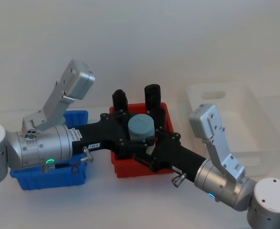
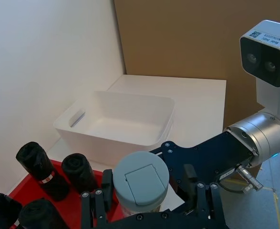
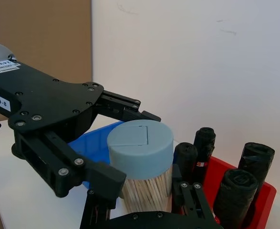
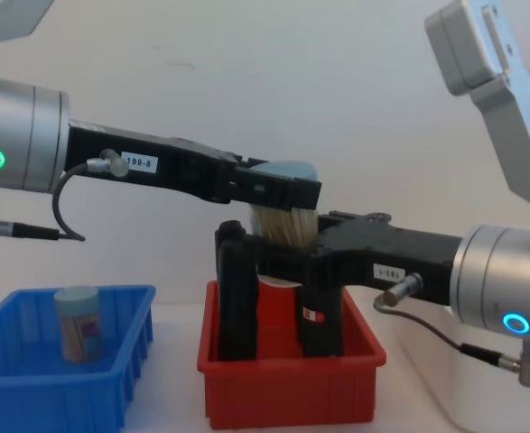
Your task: Pick the cotton swabs from the blue box and place them into the white box.
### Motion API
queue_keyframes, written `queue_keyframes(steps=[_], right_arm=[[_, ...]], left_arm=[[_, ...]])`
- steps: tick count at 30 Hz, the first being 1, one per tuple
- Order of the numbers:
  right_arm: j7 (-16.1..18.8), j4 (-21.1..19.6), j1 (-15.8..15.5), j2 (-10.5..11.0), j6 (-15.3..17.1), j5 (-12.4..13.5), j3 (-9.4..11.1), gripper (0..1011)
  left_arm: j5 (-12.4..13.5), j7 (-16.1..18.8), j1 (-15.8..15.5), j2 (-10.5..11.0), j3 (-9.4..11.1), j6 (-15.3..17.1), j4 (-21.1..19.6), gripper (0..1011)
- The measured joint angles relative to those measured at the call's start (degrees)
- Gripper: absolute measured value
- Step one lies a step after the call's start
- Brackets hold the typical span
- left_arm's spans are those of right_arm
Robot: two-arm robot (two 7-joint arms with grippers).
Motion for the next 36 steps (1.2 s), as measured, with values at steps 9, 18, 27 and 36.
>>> queue_keyframes(steps=[9, 18, 27, 36], right_arm=[[-0.7, 0.2, 0.2, -0.1, 0.0, 0.1, -0.2, 642], [-2.7, -0.7, -0.4, 0.5, 0.4, 1.0, 0.2, 642], [-6.5, -2.7, -2.0, 2.6, 0.6, 3.5, 2.0, 642], [-11.4, -4.4, -3.8, 5.4, 0.5, 6.5, 4.7, 642]], left_arm=[[0.0, 0.0, 0.0, 0.0, 0.0, 0.0, 0.0, 1000], [0.0, 0.0, 0.0, 0.0, 0.0, 0.0, 0.0, 1000], [0.0, 0.0, 0.0, 0.0, 0.0, 0.0, 0.0, 1000], [0.0, 0.0, 0.0, 0.0, 0.0, 0.0, 0.0, 999]])
